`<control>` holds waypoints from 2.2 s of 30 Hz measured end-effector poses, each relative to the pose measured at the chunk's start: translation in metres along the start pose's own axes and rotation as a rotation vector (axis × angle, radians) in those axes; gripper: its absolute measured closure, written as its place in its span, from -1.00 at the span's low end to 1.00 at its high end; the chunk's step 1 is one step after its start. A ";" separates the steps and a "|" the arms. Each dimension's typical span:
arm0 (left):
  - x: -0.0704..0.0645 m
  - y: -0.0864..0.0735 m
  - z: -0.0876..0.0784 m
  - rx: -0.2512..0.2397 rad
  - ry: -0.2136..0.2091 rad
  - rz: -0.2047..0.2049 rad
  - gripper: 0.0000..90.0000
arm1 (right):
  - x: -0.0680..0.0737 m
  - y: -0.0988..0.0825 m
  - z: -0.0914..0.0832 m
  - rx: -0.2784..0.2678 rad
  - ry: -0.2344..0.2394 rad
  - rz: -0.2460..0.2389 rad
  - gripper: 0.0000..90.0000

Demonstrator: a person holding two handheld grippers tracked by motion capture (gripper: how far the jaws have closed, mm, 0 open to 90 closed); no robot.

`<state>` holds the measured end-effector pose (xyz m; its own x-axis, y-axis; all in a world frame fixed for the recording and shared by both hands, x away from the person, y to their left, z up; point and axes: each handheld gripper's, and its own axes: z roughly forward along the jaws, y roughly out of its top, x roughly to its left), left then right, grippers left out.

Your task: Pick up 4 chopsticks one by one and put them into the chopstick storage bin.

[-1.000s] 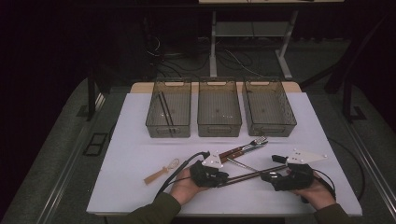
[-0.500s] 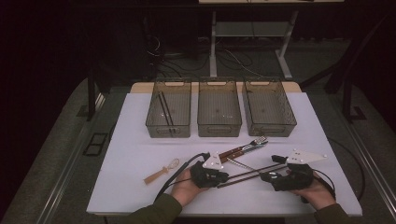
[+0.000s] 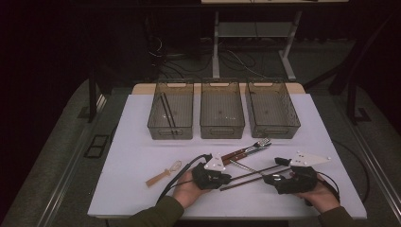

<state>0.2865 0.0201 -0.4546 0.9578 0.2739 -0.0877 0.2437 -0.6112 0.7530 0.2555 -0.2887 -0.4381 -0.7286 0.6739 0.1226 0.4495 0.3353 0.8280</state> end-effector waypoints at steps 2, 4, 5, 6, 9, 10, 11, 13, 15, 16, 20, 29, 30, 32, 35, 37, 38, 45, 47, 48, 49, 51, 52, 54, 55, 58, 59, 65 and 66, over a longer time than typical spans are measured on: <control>0.001 0.001 -0.003 -0.009 -0.002 -0.003 0.88 | 0.000 0.000 0.000 0.000 0.000 0.000 -0.68; 0.003 0.001 -0.005 -0.012 -0.003 0.008 0.88 | 0.000 0.000 0.000 0.001 0.001 0.000 -0.68; 0.004 0.002 -0.006 -0.016 -0.003 0.010 0.88 | 0.001 0.000 0.000 0.002 0.002 0.001 -0.68; 0.004 0.001 -0.007 -0.019 -0.003 0.001 0.88 | 0.001 0.000 0.000 0.002 0.002 0.001 -0.68; 0.005 0.001 -0.010 -0.023 -0.001 -0.012 0.88 | 0.001 0.000 0.001 0.000 0.002 0.001 -0.68; 0.007 0.001 -0.011 -0.021 0.000 -0.008 0.88 | 0.001 0.000 0.001 0.000 0.002 0.001 -0.68; 0.007 0.001 -0.012 -0.022 -0.002 -0.008 0.88 | 0.001 0.000 0.001 -0.001 0.002 0.003 -0.68; 0.008 0.001 -0.014 -0.025 -0.002 -0.018 0.88 | 0.003 0.000 0.003 -0.010 0.006 0.004 -0.68; 0.009 0.001 -0.016 -0.028 -0.001 -0.027 0.88 | 0.004 0.000 0.004 -0.013 0.009 0.009 -0.68; 0.009 0.000 -0.017 -0.031 0.000 -0.034 0.88 | 0.006 0.001 0.007 -0.015 0.011 0.006 -0.72; 0.011 0.000 -0.022 -0.041 -0.001 -0.050 0.88 | 0.007 0.001 0.009 -0.011 0.019 -0.001 -0.73; 0.018 -0.002 -0.034 -0.061 0.013 -0.071 0.87 | 0.007 0.001 0.008 -0.012 0.019 -0.003 -0.73; 0.019 -0.002 -0.036 -0.067 0.020 -0.075 0.87 | 0.008 0.001 0.009 -0.008 0.021 -0.004 -0.73; 0.021 -0.003 -0.040 -0.074 0.025 -0.091 0.87 | 0.008 0.001 0.009 -0.008 0.021 -0.005 -0.73; 0.024 -0.004 -0.046 -0.078 0.035 -0.100 0.87 | 0.007 0.001 0.009 -0.007 0.019 -0.005 -0.73; 0.025 -0.005 -0.049 -0.081 0.040 -0.105 0.87 | 0.007 0.000 0.009 -0.005 0.017 -0.007 -0.73; 0.026 -0.005 -0.051 -0.083 0.038 -0.107 0.87 | 0.008 0.000 0.009 -0.004 0.017 -0.006 -0.73; 0.029 -0.006 -0.064 -0.100 0.048 -0.116 0.87 | 0.008 0.000 0.009 0.002 0.018 -0.014 -0.73; 0.030 -0.006 -0.068 -0.107 0.056 -0.115 0.87 | 0.007 0.000 0.009 0.002 0.016 -0.014 -0.73; 0.031 -0.006 -0.070 -0.105 0.059 -0.115 0.87 | 0.007 0.000 0.009 0.003 0.015 -0.015 -0.73; 0.032 -0.006 -0.071 -0.109 0.063 -0.115 0.87 | 0.007 0.000 0.009 0.004 0.013 -0.017 -0.73; 0.033 -0.006 -0.075 -0.117 0.068 -0.118 0.87 | 0.008 0.000 0.009 0.004 0.014 -0.017 -0.73; 0.033 -0.006 -0.077 -0.119 0.072 -0.121 0.87 | 0.008 0.000 0.009 0.005 0.014 -0.016 -0.73; 0.035 -0.007 -0.081 -0.129 0.077 -0.126 0.87 | 0.007 0.000 0.009 0.006 0.014 -0.017 -0.73; 0.036 -0.007 -0.083 -0.134 0.079 -0.131 0.87 | 0.007 0.000 0.009 0.006 0.014 -0.017 -0.73; 0.039 -0.008 -0.089 -0.148 0.093 -0.144 0.87 | 0.007 0.000 0.009 0.007 0.014 -0.018 -0.73; 0.040 -0.009 -0.092 -0.152 0.098 -0.148 0.87 | 0.008 0.000 0.009 0.006 0.014 -0.016 -0.73; 0.048 -0.013 -0.106 -0.183 0.132 -0.175 0.87 | 0.007 0.000 0.009 0.005 0.013 -0.016 -0.73; 0.050 -0.014 -0.108 -0.185 0.138 -0.179 0.87 | 0.007 0.000 0.009 0.004 0.014 -0.016 -0.73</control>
<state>0.3143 0.1221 -0.3987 0.8689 0.4716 -0.1502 0.3632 -0.4013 0.8409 0.2549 -0.2777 -0.4420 -0.7426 0.6594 0.1169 0.4400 0.3488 0.8275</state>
